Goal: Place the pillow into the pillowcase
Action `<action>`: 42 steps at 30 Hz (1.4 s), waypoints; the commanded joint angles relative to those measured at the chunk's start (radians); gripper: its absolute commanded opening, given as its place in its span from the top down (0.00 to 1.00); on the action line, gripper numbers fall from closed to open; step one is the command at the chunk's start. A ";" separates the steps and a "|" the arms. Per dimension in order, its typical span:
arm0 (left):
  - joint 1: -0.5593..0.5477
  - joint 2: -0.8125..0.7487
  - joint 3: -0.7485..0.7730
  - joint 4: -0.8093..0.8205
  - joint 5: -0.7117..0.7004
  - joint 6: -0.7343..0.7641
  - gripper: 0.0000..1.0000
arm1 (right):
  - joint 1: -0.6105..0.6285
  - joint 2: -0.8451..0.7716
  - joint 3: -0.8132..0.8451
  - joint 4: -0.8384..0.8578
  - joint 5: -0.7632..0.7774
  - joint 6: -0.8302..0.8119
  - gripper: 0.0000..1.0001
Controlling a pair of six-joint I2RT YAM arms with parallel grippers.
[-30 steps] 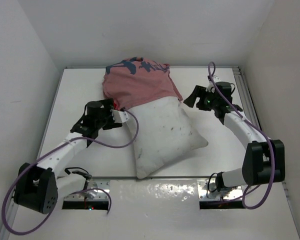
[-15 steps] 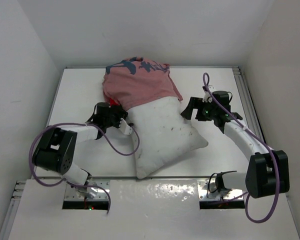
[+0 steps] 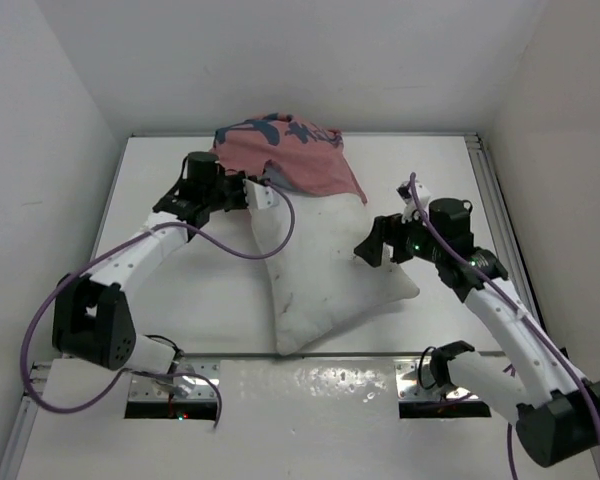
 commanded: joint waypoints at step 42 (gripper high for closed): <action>-0.277 -0.080 0.593 0.002 0.473 -0.902 1.00 | 0.100 0.440 0.593 0.704 0.194 0.528 1.00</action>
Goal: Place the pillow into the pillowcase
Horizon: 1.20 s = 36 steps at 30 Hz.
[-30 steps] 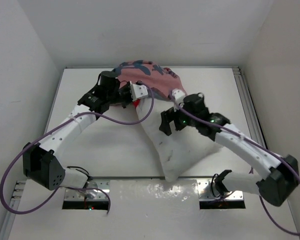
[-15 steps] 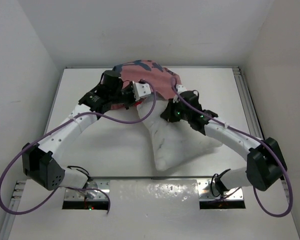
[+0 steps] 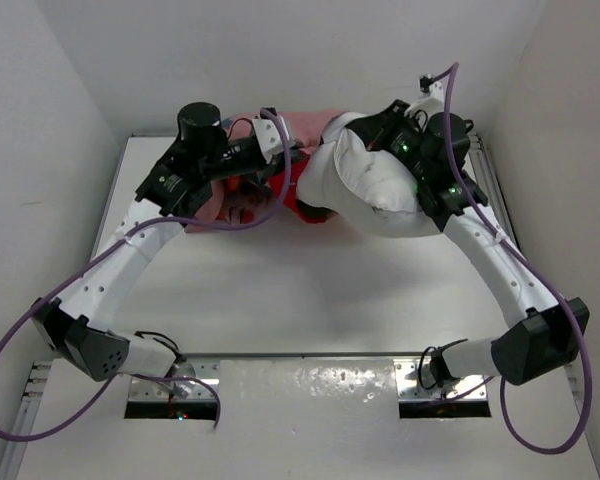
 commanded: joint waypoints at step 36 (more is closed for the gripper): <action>0.055 0.312 0.287 0.298 -0.329 -0.403 1.00 | 0.157 0.167 -0.086 0.169 -0.296 0.594 1.00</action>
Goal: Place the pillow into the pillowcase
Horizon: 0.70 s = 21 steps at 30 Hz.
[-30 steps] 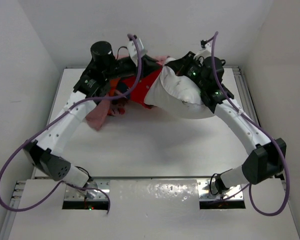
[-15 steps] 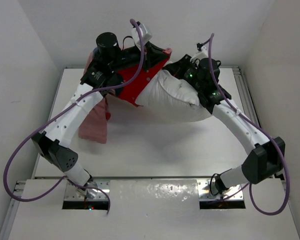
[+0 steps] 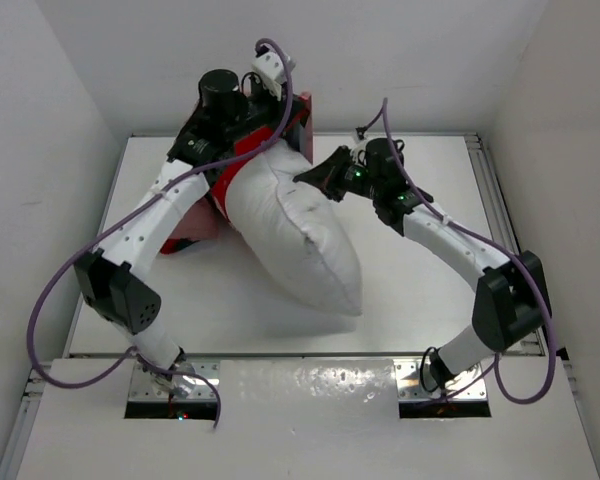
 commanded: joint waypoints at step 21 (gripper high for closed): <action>-0.181 0.531 0.153 0.304 0.021 0.061 0.71 | -0.388 -0.194 0.142 -0.585 0.174 -0.668 0.19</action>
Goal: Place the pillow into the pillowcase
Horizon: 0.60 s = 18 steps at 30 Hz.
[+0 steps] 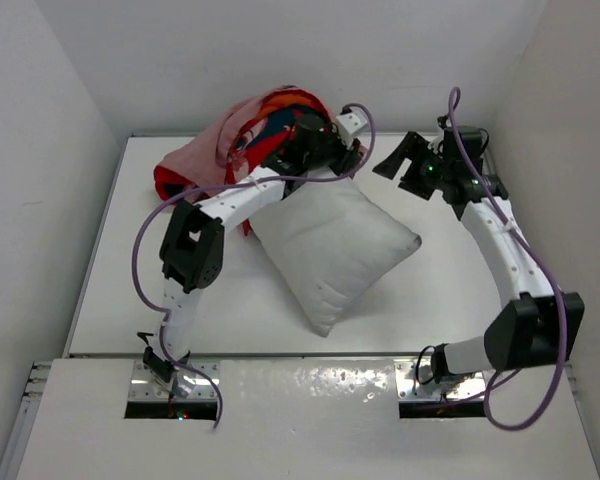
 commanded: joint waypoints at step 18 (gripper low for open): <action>-0.013 0.006 0.352 -0.347 -0.129 0.133 1.00 | -0.016 -0.097 -0.043 -0.048 -0.032 -0.171 0.90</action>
